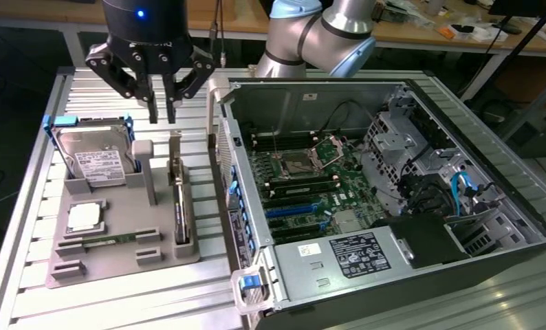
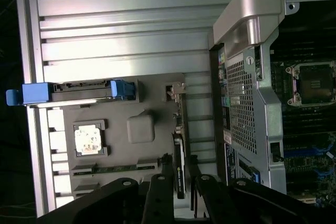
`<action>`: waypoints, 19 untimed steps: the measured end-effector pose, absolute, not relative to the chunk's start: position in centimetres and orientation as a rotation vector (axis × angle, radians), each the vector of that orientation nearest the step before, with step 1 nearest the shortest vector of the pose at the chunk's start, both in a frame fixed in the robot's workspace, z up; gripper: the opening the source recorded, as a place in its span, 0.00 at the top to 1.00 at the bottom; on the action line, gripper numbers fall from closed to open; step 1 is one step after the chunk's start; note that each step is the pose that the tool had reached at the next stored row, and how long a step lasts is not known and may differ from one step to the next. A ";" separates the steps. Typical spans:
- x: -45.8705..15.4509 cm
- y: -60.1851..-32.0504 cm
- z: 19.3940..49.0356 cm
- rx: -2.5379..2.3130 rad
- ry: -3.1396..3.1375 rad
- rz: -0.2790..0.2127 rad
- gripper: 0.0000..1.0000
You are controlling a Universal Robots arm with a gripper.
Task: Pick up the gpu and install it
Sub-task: 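Pick up the gpu and move the gpu toward the slot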
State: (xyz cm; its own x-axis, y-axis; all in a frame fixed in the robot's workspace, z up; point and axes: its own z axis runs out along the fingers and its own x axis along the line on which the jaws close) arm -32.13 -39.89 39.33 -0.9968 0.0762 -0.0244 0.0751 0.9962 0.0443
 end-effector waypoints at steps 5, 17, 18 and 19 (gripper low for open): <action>-32.1 -39.9 39.3 0.111 3.113 0.065 0.58; -32.1 -40.3 38.4 -0.068 3.131 0.009 0.52; -32.1 -40.4 38.3 -0.069 3.131 0.009 0.52; -32.1 -40.6 38.1 -0.071 3.131 0.009 0.52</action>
State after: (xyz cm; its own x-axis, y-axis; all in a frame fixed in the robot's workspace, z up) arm -32.13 -40.56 38.07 -0.9989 -0.0452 -0.0096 -0.0453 0.9990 0.0055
